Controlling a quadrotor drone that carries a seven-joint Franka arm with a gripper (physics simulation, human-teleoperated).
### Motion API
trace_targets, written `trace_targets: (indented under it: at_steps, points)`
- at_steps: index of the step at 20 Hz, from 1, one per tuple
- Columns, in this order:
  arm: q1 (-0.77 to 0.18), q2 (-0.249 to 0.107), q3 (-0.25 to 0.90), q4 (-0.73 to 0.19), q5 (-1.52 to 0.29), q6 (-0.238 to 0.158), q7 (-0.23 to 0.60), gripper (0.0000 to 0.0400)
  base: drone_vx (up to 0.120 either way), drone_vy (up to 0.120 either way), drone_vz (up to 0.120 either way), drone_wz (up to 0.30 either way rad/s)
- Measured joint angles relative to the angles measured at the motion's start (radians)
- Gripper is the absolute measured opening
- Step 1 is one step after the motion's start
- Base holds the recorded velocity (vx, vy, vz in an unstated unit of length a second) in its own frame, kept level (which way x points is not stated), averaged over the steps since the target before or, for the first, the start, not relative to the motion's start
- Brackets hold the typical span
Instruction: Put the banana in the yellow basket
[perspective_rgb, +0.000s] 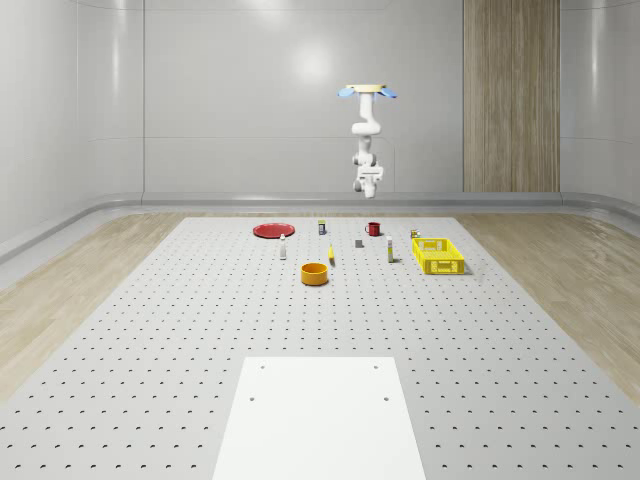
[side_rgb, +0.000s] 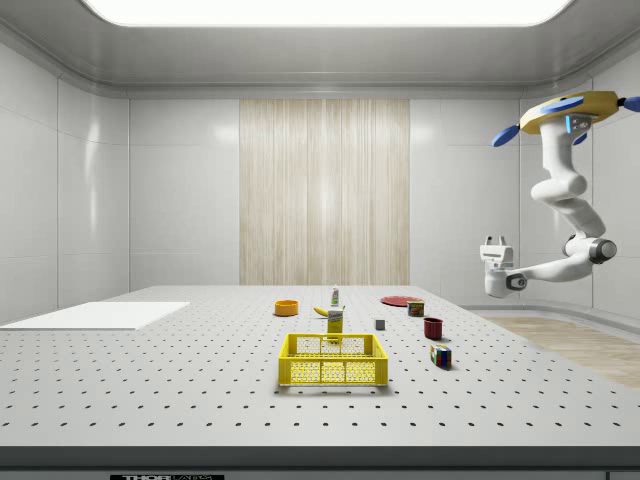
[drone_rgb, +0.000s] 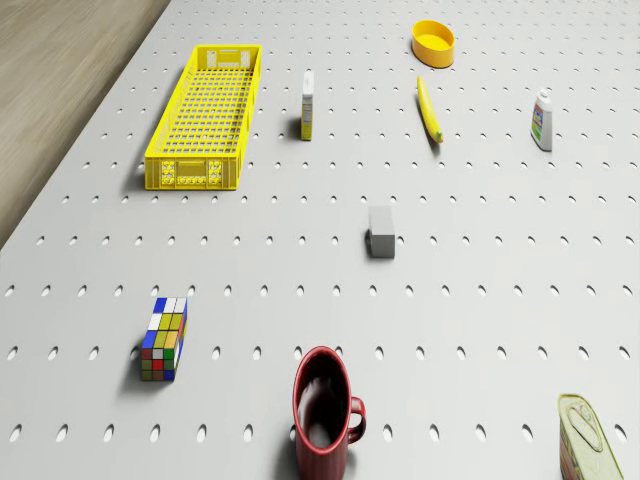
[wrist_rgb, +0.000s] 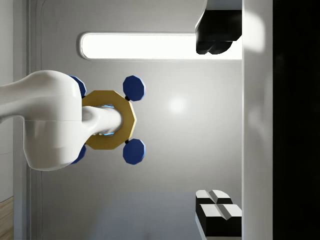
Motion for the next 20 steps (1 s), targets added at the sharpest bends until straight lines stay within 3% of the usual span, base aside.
trace_targets:
  at_steps: [7, 20]
  points:
    - [-0.001, 0.012, 0.001, 0.034, 0.000, -0.016, -0.001, 0.0400, 0.120, -0.120, 0.000, 0.000]
    - [-0.003, 0.009, 0.002, 0.036, 0.000, -0.012, -0.001, 0.0400, 0.120, -0.120, 0.000, 0.000]
